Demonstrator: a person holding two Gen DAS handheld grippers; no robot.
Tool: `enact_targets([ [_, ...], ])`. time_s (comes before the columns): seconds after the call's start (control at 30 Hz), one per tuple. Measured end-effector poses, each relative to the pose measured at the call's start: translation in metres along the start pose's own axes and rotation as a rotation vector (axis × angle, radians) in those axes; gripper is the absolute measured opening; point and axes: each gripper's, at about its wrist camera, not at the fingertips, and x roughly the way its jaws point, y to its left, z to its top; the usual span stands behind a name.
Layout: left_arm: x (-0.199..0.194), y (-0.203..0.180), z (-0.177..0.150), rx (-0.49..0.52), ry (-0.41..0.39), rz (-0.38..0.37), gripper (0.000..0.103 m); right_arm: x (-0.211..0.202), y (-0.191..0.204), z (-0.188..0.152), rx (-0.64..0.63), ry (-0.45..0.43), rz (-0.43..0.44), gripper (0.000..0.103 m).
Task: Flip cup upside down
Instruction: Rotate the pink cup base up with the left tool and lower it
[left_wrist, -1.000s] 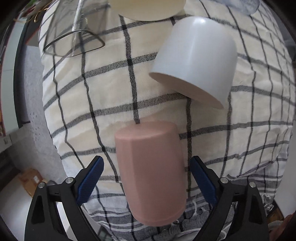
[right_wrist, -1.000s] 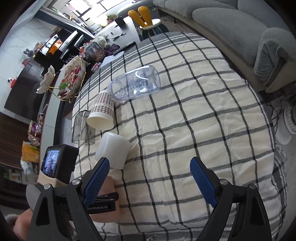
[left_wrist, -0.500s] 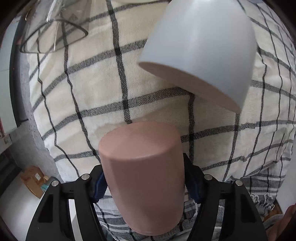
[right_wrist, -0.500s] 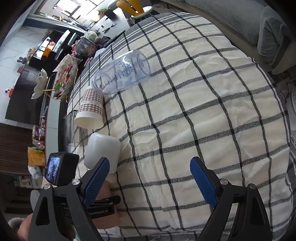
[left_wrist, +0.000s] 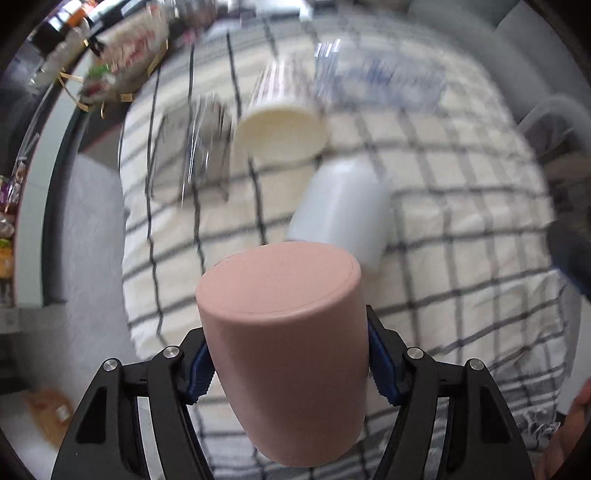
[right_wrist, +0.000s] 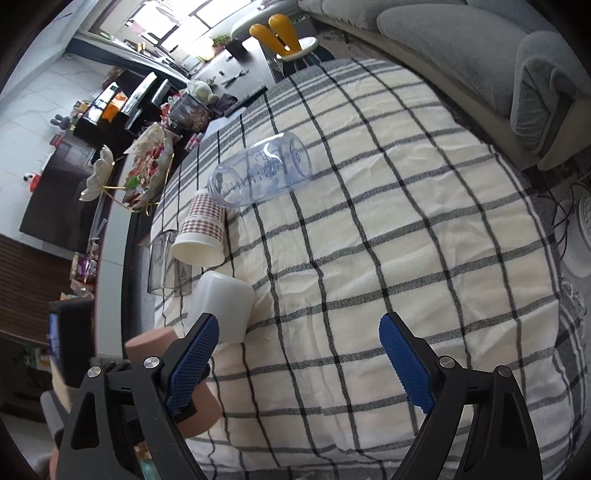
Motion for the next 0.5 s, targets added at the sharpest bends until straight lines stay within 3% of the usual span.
enact_targets([
  [0.1, -0.022, -0.003, -0.009, -0.016, -0.208, -0.002, 0.069, -0.006, 0.002, -0.006, -0.036, -0.035, -0.018, 0.089],
  [0.2, -0.018, -0.001, -0.014, -0.081, -0.363, -0.042, 0.069, -0.013, 0.0, -0.013, -0.069, -0.079, -0.031, 0.089],
  [0.4, -0.006, 0.001, -0.037, -0.165, -0.6, -0.034, 0.069, -0.019, -0.007, -0.026, -0.127, -0.15, -0.078, 0.089],
  [0.5, -0.001, -0.004, -0.052, -0.175, -0.675, 0.004, 0.069, -0.018, -0.011, -0.031, -0.139, -0.153, -0.097, 0.089],
])
